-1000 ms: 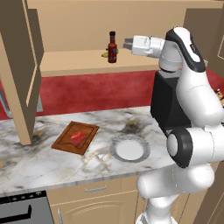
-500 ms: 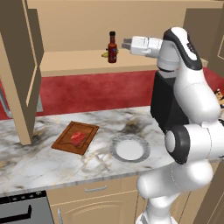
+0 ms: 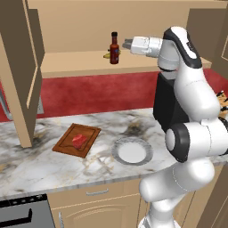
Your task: Pick the steak from the plate and place it on the cutting board. Then pick the condiment bottle from the cabinet and place it next to the cutting board.
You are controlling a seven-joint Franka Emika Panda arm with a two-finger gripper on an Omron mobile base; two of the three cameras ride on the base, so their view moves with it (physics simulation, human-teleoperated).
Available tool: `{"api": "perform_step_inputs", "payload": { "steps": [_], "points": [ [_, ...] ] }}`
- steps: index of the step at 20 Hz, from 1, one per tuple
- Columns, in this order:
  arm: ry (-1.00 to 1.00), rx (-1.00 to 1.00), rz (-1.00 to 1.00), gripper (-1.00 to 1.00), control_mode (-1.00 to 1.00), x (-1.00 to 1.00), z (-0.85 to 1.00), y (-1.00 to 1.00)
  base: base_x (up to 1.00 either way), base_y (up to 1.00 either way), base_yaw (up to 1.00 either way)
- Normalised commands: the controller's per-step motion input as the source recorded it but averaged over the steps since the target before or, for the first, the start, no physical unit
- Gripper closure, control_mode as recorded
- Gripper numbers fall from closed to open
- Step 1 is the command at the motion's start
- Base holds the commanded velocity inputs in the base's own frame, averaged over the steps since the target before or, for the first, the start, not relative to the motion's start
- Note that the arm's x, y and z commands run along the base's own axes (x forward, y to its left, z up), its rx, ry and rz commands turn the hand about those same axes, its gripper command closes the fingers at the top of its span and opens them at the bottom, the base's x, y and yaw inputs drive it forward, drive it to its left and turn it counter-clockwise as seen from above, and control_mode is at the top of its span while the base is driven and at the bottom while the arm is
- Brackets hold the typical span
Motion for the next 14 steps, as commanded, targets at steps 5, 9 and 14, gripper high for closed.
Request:
{"api": "perform_step_inputs", "payload": {
  "steps": [5, 9, 14],
  "points": [
    [0.02, 0.00, -0.02, -1.00, -1.00, 0.12, 0.00, 0.01, 0.00, 0.00, 0.00],
    [0.01, 0.01, -0.01, -1.00, -1.00, 0.03, 0.00, 0.04, 0.00, 0.00, 0.00],
    [0.00, 0.01, 0.00, -1.00, -1.00, 0.00, 0.00, 0.07, 0.00, 0.00, 0.00]
  ]
}}
